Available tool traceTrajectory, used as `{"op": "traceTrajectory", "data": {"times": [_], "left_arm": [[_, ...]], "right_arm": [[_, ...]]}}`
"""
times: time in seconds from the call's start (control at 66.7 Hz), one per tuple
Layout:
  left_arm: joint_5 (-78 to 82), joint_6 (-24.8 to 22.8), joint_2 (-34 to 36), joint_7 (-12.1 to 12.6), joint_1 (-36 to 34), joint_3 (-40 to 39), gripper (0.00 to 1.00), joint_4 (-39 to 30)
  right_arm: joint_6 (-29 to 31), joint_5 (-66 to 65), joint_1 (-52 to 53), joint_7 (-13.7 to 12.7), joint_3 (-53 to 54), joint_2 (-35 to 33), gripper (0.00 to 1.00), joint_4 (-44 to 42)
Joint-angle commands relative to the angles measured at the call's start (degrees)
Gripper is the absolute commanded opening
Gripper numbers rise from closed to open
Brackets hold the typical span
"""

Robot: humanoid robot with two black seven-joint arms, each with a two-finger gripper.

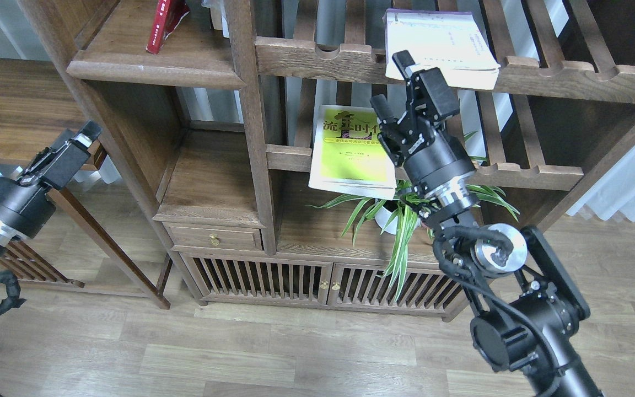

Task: Organize books on shelf
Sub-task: 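Grasp the white booklet and pull it down with the right gripper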

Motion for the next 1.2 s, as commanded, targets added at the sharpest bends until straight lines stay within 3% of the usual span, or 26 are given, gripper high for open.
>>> {"op": "traceTrajectory", "data": {"times": [0.0,0.09,0.18,0.195,0.21,0.3,0.465,0.63,0.749,0.929,0.944,1.049,1.184], "left_arm": [[0.0,0.0,-0.1,0.0,-0.1,0.0,0.99,0.0],[0.0,0.0,-0.1,0.1,-0.1,-0.9,0.99,0.0],[0.0,0.0,-0.1,0.2,-0.1,-1.6,0.99,0.0],[0.0,0.0,-0.1,0.2,-0.1,-1.7,0.99,0.0],[0.0,0.0,-0.1,0.2,-0.1,-1.9,0.99,0.0],[0.0,0.0,-0.1,0.2,-0.1,-2.1,0.99,0.0],[0.0,0.0,-0.2,0.2,-0.1,-2.0,0.99,0.0],[0.0,0.0,-0.1,0.1,-0.1,-2.2,0.99,0.0],[0.1,0.0,-0.1,0.2,0.0,-2.4,0.99,0.3],[0.0,0.0,-0.2,-0.4,0.5,-2.4,0.99,1.1],[0.0,0.0,-0.2,-0.5,0.6,-2.4,0.99,1.7],[0.0,0.0,-1.6,-0.5,0.6,-2.4,0.99,2.4],[0.1,0.0,-2.7,-0.4,0.6,-1.9,0.99,3.0]], "right_arm": [[-0.3,0.0,1.6,-0.1,1.8,-0.3,0.99,-2.6],[-0.1,0.1,2.1,0.0,2.7,-0.3,0.98,-3.9],[-0.1,0.4,2.8,0.0,4.3,-0.1,0.88,-4.3],[-0.1,0.4,2.9,0.0,4.7,-0.1,0.85,-4.4],[0.4,0.4,2.9,0.1,6.1,0.3,0.68,-4.8],[0.6,0.4,2.9,0.7,8.3,0.4,0.4,-5.2],[1.6,0.3,2.4,1.1,7.8,0.1,0.05,-5.2],[2.3,0.4,1.4,0.6,7.5,-0.6,0.04,-5.0],[6.8,0.8,0.9,1.3,9.9,-0.4,0.04,-4.0],[12.4,4.4,-5.4,1.7,23.0,-0.3,0.04,-0.6],[13.6,6.9,-9.0,1.7,27.9,-0.5,0.04,-0.3],[16.6,11.7,-18.5,1.3,34.3,-1.3,0.04,-0.3],[22.8,17.7,-31.2,1.1,36.1,-2.8,0.05,-1.8]]}}
